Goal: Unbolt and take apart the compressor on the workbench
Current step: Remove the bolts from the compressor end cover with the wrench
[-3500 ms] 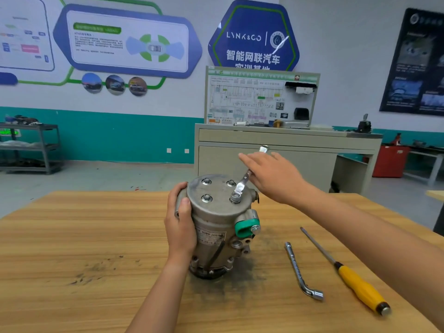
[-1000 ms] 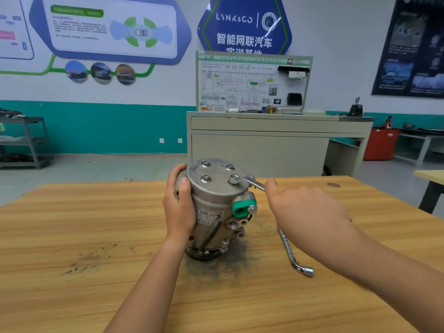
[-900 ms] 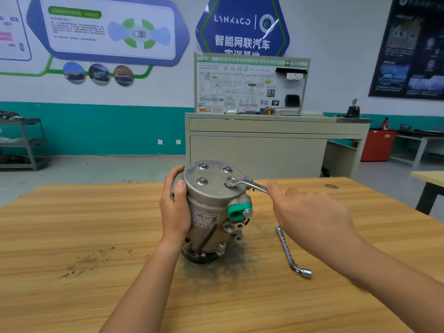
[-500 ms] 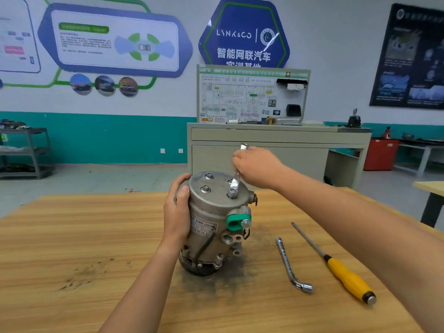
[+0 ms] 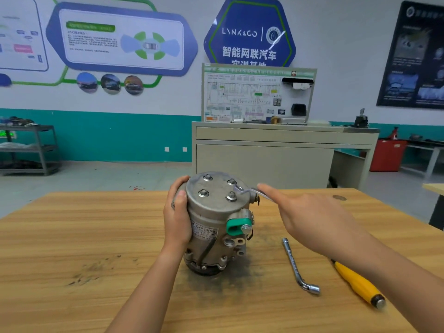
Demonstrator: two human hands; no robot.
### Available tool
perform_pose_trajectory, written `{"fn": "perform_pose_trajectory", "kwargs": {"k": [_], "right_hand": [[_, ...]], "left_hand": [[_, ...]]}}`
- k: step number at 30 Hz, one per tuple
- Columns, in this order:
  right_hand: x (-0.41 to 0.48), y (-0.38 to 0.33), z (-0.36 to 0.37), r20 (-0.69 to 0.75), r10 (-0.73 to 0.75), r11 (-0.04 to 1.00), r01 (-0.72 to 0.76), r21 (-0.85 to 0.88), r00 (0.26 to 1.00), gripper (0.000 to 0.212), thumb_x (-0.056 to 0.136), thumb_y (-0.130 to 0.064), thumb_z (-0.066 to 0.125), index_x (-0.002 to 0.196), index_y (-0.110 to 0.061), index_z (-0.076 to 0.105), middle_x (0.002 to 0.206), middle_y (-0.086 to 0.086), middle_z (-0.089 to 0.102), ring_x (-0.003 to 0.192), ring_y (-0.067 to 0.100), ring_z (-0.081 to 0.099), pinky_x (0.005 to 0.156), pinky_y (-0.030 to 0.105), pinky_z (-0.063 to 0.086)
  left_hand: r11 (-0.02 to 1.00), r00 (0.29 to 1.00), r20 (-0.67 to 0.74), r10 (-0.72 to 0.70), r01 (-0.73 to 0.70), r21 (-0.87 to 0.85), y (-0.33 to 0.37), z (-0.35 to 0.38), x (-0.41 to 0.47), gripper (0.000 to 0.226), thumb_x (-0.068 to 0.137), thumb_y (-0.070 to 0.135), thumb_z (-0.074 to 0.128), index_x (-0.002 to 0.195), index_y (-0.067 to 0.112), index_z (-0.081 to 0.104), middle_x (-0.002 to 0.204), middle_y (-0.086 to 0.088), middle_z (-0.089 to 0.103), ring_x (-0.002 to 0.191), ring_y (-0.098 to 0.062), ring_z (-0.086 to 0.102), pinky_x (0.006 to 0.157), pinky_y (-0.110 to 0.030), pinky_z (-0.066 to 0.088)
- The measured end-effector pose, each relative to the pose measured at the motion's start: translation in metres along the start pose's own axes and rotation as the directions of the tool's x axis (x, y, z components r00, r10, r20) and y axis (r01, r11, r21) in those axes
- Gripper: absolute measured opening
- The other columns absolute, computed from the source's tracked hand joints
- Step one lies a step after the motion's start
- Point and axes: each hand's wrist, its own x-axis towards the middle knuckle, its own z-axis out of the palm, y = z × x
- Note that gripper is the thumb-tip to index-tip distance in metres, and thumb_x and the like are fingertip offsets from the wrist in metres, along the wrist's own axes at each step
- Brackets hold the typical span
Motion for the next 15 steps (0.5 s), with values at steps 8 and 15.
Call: {"fn": "perform_pose_trajectory", "kwargs": {"k": [8, 15], "right_hand": [[0.004, -0.012, -0.011, 0.055, -0.021, 0.986, 0.030, -0.162, 0.998, 0.076, 0.087, -0.005, 0.038, 0.145, -0.032, -0.001, 0.054, -0.005, 0.031, 0.044, 0.012, 0.027, 0.039, 0.027, 0.017], [-0.011, -0.013, 0.001, -0.185, -0.048, 0.986, 0.017, -0.167, 0.982, 0.039, 0.081, -0.036, 0.055, 0.111, -0.014, 0.067, 0.040, 0.001, 0.045, 0.027, 0.020, 0.032, 0.037, 0.018, 0.020]], "left_hand": [[0.998, 1.000, 0.011, -0.002, 0.002, 0.058, 0.001, 0.003, -0.003, 0.033, 0.076, 0.048, 0.038, 0.104, 0.038, 0.053, 0.105, 0.016, 0.059, 0.094, 0.006, 0.057, 0.078, -0.021, 0.049], [0.999, 1.000, -0.009, -0.004, 0.004, 0.045, -0.001, 0.000, -0.003, 0.030, 0.081, 0.035, 0.035, 0.104, 0.038, 0.054, 0.104, 0.016, 0.059, 0.091, 0.009, 0.057, 0.073, -0.015, 0.046]]}}
